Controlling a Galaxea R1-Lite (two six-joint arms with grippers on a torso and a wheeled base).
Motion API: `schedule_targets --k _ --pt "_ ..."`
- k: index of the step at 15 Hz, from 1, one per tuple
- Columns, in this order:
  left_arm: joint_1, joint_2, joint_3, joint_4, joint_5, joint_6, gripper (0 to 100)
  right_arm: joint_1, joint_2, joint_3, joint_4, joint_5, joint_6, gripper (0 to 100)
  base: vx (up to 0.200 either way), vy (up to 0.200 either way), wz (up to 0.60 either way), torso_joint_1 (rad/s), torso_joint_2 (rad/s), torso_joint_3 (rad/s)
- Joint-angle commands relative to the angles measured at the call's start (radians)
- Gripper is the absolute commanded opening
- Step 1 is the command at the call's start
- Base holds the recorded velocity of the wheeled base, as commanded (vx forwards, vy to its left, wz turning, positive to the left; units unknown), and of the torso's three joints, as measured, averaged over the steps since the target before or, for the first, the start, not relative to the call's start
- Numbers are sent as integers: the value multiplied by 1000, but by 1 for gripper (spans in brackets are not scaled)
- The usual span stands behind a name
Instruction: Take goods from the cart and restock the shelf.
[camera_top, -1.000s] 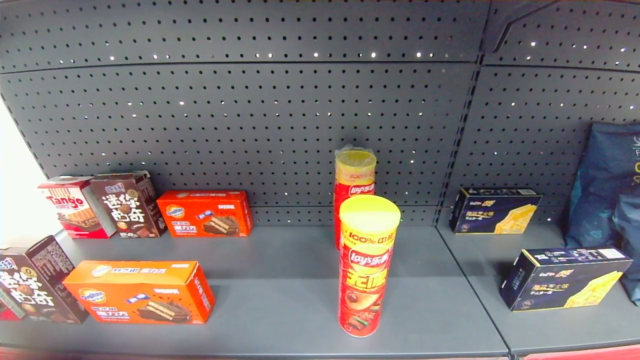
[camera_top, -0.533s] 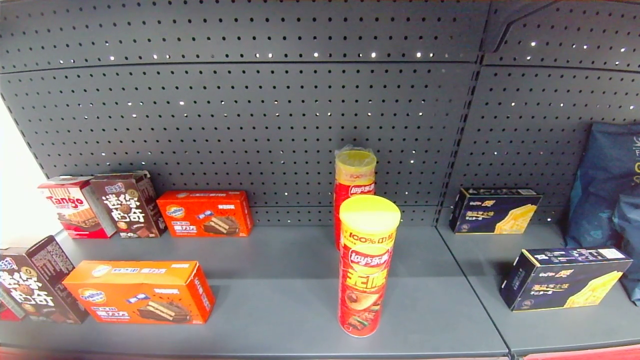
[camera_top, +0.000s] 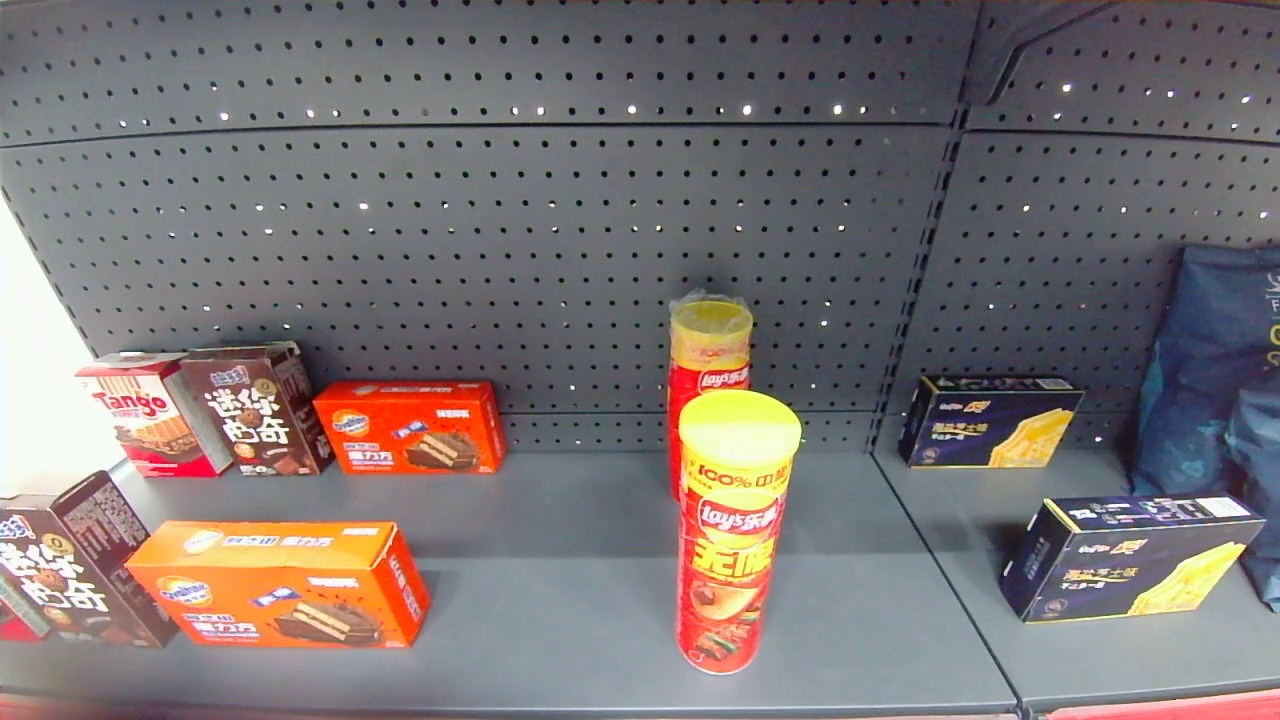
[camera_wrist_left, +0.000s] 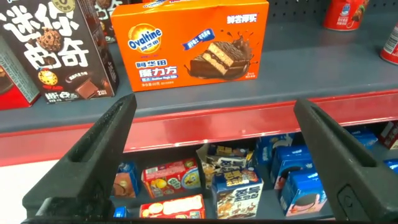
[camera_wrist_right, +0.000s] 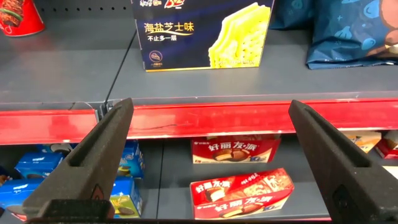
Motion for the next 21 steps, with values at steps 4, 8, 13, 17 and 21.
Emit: schedule_targets --k 4,8,13,17,21 --pt "0 0 0 2 -2 1 100 0 3 0 0 0 0 100 0 0 0 0 0 0" --pt "0 0 0 0 2 -3 100 0 3 0 0 0 -1 100 0 0 0 0 0 0" --pt "0 0 0 2 -1 21 100 0 3 0 0 2 -3 100 -40 0 0 0 0 0" --pt "0 0 0 0 -1 4 100 0 3 0 0 2 -3 100 0 0 0 0 0 0" --pt "0 0 2 0 9 6 100 0 3 0 0 2 -3 100 0 0 0 0 0 0"
